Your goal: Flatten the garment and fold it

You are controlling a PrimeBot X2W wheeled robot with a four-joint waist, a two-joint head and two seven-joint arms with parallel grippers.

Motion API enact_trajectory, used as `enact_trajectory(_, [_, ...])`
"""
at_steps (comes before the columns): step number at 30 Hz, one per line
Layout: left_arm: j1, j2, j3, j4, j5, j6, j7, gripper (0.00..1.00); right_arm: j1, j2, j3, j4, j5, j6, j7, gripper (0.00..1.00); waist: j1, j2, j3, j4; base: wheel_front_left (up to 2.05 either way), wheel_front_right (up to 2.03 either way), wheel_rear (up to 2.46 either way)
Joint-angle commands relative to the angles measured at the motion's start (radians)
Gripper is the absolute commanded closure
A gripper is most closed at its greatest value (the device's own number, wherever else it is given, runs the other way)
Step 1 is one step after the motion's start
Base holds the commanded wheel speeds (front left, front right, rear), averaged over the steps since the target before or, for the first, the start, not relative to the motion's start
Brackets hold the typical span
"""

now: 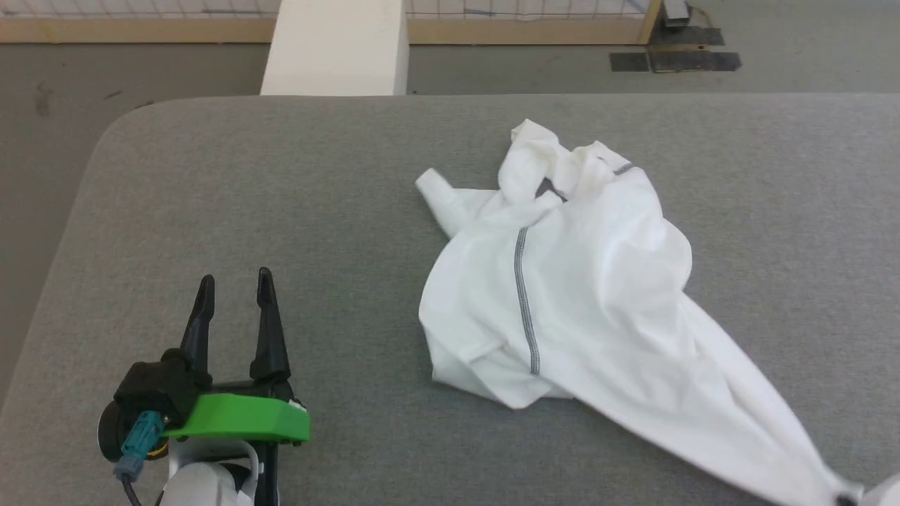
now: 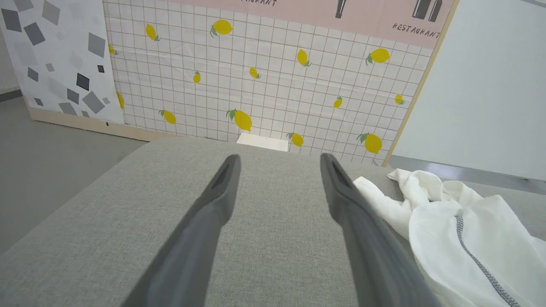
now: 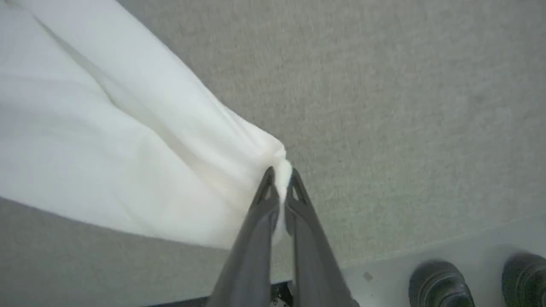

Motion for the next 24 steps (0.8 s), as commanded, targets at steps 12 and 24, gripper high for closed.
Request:
enact_trajectory(12, [-0.085, -0.003, -0.063, 0.017, -0.061, -0.037, 0.140, 0.00, -0.167, 0.001, -0.065, -0.018, 0.045, -0.001, -0.351, 0.00, 0.0000, -0.0001, -0.011, -0.034, 0.00, 0.00, 0.00])
enact_trajectory(24, [-0.319, 0.003, -0.264, 0.187, -0.108, -0.048, 0.798, 0.00, -0.332, 0.001, -0.022, 0.152, -0.007, -0.001, -0.612, 0.00, 0.0000, -0.0001, 0.031, -0.070, 0.00, 0.00, 0.00])
